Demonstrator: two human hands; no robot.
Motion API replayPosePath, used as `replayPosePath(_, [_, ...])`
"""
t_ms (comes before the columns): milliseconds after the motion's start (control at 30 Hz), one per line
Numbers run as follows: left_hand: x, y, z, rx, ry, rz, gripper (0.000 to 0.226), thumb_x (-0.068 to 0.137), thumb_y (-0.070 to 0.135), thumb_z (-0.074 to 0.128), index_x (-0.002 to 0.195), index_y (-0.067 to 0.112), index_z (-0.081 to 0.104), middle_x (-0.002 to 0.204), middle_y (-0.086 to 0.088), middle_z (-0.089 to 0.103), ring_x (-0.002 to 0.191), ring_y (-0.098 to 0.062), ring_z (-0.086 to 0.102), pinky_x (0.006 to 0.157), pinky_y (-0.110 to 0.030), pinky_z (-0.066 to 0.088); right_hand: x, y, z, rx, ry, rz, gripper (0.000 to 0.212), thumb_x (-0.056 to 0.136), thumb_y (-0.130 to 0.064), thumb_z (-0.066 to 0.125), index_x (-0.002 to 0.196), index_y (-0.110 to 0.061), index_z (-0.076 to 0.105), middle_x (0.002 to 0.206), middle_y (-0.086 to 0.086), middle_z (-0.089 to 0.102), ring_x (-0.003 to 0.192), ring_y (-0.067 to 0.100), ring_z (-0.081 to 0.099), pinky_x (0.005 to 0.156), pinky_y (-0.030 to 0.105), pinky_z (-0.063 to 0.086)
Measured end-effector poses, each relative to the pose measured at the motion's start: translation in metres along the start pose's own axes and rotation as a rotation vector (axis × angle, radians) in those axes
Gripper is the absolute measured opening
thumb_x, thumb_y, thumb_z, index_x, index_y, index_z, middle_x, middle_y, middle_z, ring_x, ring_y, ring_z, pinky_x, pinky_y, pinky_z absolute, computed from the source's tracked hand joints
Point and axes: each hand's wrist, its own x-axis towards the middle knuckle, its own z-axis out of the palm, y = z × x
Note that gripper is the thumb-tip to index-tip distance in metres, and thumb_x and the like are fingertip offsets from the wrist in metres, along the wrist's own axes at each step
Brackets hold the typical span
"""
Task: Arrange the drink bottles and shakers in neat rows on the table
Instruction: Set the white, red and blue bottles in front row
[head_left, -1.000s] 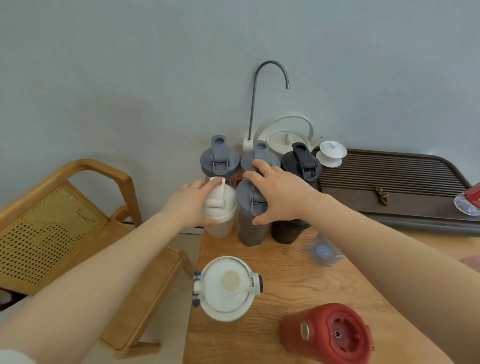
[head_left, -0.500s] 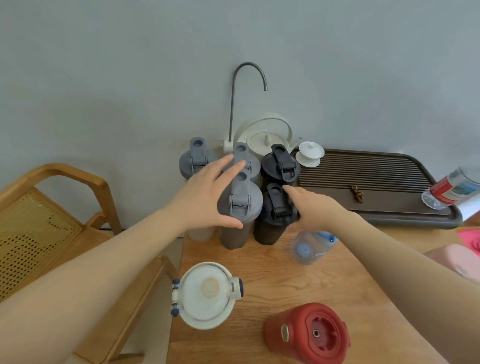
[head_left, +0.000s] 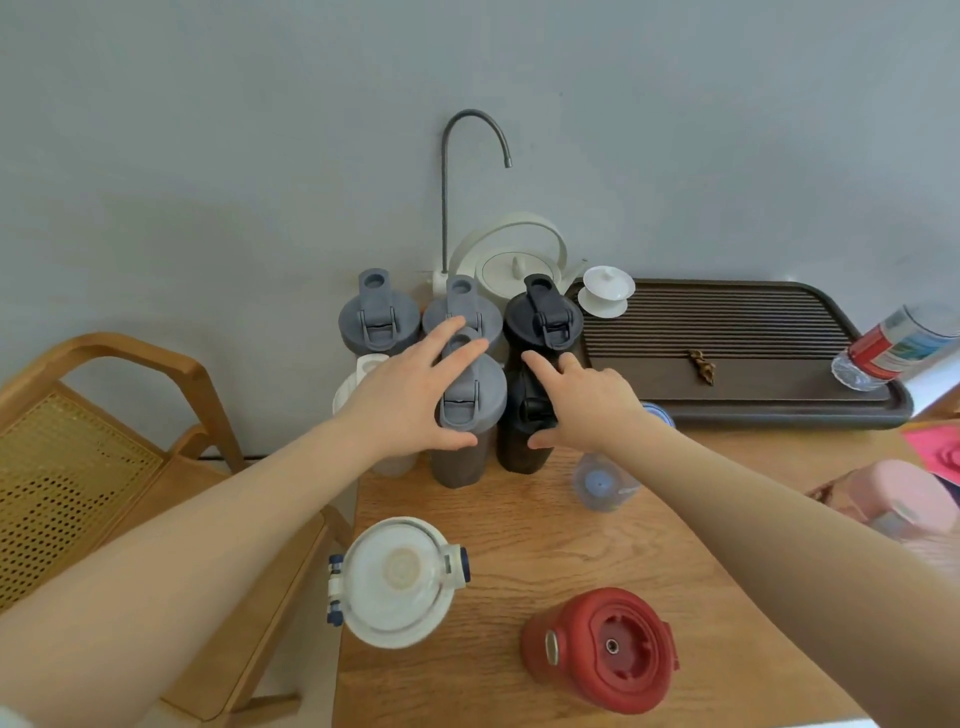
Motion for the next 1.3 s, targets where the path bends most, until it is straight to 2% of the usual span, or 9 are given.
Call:
replayPosePath(100, [-0.004, 0.001, -0.003, 0.074, -0.017, 0.014, 0.107, 0.067, 0.065, 0.065, 0.147, 0.031, 0.003, 0.159, -0.003, -0.007, 0.145, -0.024, 0.005, 0.116, -0.041, 0.016, -0.017, 0.016, -0.010, 0.159, 0.159, 0.019, 0.098, 0.075, -0.060, 0.060, 0.147, -0.021, 0.007, 0.141, 0.011, 0.043, 0.129, 0.030, 0.041, 0.106, 0.045, 0.032])
replayPosePath(200, [-0.019, 0.011, -0.016, -0.071, 0.097, 0.020, 0.093, 0.069, 0.072, 0.043, 0.147, 0.028, 0.015, 0.159, -0.003, 0.002, 0.144, -0.022, 0.006, 0.114, -0.035, 0.010, -0.056, 0.032, -0.021, 0.539, 0.345, -0.026, 0.073, 0.078, -0.057, 0.054, 0.138, -0.018, 0.035, 0.134, 0.007, 0.049, 0.124, 0.024, 0.045, 0.103, 0.044, 0.039])
replayPosePath(367, [-0.062, 0.039, -0.028, -0.253, 0.061, -0.055, 0.069, 0.073, 0.064, 0.039, 0.130, 0.026, 0.049, 0.133, 0.008, 0.052, 0.116, 0.000, 0.041, 0.103, -0.021, 0.031, -0.113, 0.023, -0.020, 0.669, -0.234, -0.418, 0.048, 0.077, -0.057, 0.057, 0.118, -0.033, 0.053, 0.121, -0.010, 0.055, 0.109, 0.002, 0.053, 0.095, 0.029, 0.046])
replayPosePath(533, [-0.117, 0.075, -0.016, -0.240, 0.110, -0.224, 0.092, 0.057, 0.074, 0.043, 0.136, 0.028, 0.038, 0.142, 0.009, 0.040, 0.129, -0.005, 0.035, 0.103, -0.023, 0.027, -0.132, 0.011, -0.017, 0.696, -0.393, -0.536, 0.069, 0.075, -0.038, 0.071, 0.134, -0.027, 0.037, 0.125, -0.012, 0.048, 0.116, 0.007, 0.049, 0.102, 0.029, 0.042])
replayPosePath(633, [-0.148, 0.093, -0.003, -0.323, 0.266, -0.385, 0.104, 0.050, 0.069, 0.061, 0.139, 0.024, 0.033, 0.140, 0.015, 0.029, 0.126, 0.001, 0.024, 0.105, -0.022, 0.021, -0.154, 0.009, 0.000, 0.715, -0.299, -0.607, 0.090, 0.064, -0.038, 0.081, 0.136, -0.029, 0.028, 0.130, -0.009, 0.047, 0.120, 0.005, 0.046, 0.102, 0.020, 0.038])
replayPosePath(733, [-0.166, 0.103, 0.021, -0.380, 0.307, -0.561, 0.104, 0.058, 0.043, 0.084, 0.141, 0.019, 0.027, 0.149, 0.003, 0.024, 0.138, -0.012, 0.021, 0.114, -0.033, 0.021, -0.170, 0.004, 0.022, 0.787, -0.160, -0.606, 0.087, 0.063, -0.031, 0.084, 0.130, -0.033, 0.029, 0.127, -0.008, 0.052, 0.118, 0.006, 0.050, 0.102, 0.026, 0.041])
replayPosePath(933, [-0.163, 0.107, 0.020, -0.138, 0.121, -0.594, 0.102, 0.069, 0.041, 0.076, 0.147, 0.032, 0.011, 0.157, -0.002, 0.009, 0.140, -0.032, 0.016, 0.112, -0.045, 0.023, -0.176, -0.006, 0.032, 0.888, 0.100, -0.427, 0.066, 0.062, -0.031, 0.082, 0.115, -0.029, 0.042, 0.108, -0.008, 0.063, 0.102, 0.011, 0.060, 0.091, 0.032, 0.050])
replayPosePath(1100, [-0.156, 0.106, 0.005, 0.127, -0.069, -0.584, 0.093, 0.068, 0.058, 0.069, 0.142, 0.032, 0.018, 0.141, 0.000, 0.037, 0.122, -0.026, 0.038, 0.089, -0.039, 0.045, -0.164, -0.025, 0.028, 0.939, 0.247, -0.194, 0.066, 0.062, -0.041, 0.080, 0.116, -0.025, 0.046, 0.101, -0.011, 0.060, 0.099, 0.013, 0.060, 0.087, 0.035, 0.051])
replayPosePath(1300, [-0.146, 0.088, -0.001, 0.161, 0.017, -0.761, 0.076, 0.064, 0.066, 0.064, 0.115, 0.016, 0.036, 0.111, -0.008, 0.053, 0.101, -0.028, 0.055, 0.069, -0.034, 0.042, -0.131, -0.064, 0.006, 0.861, 0.309, -0.089, 0.066, 0.063, -0.051, 0.075, 0.115, -0.024, 0.044, 0.108, -0.006, 0.062, 0.100, 0.017, 0.059, 0.085, 0.041, 0.050])
